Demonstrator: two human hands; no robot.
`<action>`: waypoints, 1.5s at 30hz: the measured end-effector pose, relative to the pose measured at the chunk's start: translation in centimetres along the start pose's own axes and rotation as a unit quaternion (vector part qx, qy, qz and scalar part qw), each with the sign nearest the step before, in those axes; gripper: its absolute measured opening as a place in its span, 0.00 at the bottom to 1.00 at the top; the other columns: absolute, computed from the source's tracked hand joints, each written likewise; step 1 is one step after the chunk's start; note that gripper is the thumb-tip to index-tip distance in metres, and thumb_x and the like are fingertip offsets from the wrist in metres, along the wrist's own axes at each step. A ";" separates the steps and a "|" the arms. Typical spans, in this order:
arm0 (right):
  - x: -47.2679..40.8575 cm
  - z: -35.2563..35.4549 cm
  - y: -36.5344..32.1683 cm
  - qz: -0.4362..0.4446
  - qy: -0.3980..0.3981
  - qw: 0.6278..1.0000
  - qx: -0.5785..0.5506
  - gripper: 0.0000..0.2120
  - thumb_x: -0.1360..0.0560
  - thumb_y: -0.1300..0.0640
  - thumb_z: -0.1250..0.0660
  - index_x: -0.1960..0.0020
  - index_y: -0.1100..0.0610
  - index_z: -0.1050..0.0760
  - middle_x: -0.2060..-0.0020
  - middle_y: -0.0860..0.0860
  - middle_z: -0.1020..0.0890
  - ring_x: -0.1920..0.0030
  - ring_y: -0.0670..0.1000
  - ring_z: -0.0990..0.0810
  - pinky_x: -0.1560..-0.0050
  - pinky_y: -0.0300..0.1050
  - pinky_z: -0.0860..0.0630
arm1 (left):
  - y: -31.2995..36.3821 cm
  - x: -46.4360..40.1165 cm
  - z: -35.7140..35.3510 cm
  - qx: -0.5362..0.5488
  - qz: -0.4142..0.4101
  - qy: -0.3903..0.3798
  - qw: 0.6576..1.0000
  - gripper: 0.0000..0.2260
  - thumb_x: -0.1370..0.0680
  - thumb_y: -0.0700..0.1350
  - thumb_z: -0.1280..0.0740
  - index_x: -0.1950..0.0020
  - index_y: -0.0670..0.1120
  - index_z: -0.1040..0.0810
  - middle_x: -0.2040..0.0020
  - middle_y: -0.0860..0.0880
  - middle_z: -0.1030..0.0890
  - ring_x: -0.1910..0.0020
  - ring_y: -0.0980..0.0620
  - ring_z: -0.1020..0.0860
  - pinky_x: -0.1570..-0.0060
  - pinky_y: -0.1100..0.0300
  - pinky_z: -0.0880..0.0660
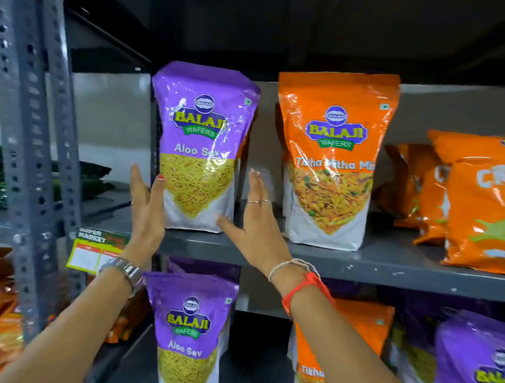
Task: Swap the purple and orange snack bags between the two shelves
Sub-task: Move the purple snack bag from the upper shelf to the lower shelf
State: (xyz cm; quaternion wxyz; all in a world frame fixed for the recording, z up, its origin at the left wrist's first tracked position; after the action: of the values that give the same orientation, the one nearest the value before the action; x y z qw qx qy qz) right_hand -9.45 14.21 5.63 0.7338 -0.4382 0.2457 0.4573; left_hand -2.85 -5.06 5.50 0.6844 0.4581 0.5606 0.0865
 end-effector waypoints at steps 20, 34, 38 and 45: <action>0.6 -1.3 -1.0 -0.138 -0.046 0.962 -0.232 0.38 0.33 0.57 0.23 0.30 0.59 0.40 0.35 0.55 0.25 0.36 0.52 0.27 0.41 0.37 0.33 | 3.4 3.6 1.3 0.153 0.099 -0.069 0.981 0.11 0.30 0.39 0.29 0.49 0.43 0.24 0.56 0.48 0.19 0.61 0.55 0.20 0.60 0.63 0.23; 19.3 -3.9 2.3 -0.172 -0.162 0.937 -0.257 0.39 0.33 0.62 0.24 0.29 0.57 0.42 0.36 0.50 0.25 0.33 0.50 0.27 0.29 0.53 0.30 | -0.3 21.7 6.3 0.018 0.138 -0.145 0.979 0.24 0.45 0.45 0.21 0.53 0.55 0.24 0.60 0.63 0.16 0.56 0.64 0.19 0.59 0.69 0.23; 24.9 -6.8 5.9 -0.231 -0.184 0.918 -0.265 0.40 0.31 0.65 0.25 0.26 0.61 0.45 0.34 0.54 0.28 0.32 0.52 0.29 0.31 0.47 0.29 | -4.5 27.8 5.4 0.012 0.178 -0.102 0.979 0.26 0.43 0.35 0.21 0.50 0.47 0.26 0.57 0.54 0.18 0.62 0.68 0.22 0.60 0.71 0.24; 29.8 -9.4 11.7 -0.297 -0.178 0.903 -0.254 0.50 0.35 0.52 0.22 0.25 0.64 0.49 0.27 0.61 0.35 0.27 0.56 0.35 0.29 0.46 0.33 | -10.8 33.4 1.9 -0.052 0.230 -0.095 0.967 0.30 0.43 0.46 0.19 0.45 0.45 0.26 0.53 0.48 0.19 0.56 0.50 0.22 0.58 0.68 0.25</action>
State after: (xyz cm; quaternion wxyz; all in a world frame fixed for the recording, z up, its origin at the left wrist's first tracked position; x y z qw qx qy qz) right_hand -5.65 21.99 -26.61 0.7312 -0.5733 -0.1553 0.3354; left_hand 6.40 8.97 -25.44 0.7193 0.5447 0.3672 0.2261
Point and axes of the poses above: each hand's wrist, its own x-axis away from the middle knuckle, its own z-axis out of the back of the hand, y = z × x, the point moved 8 cm from there along -x, towards the middle knuckle
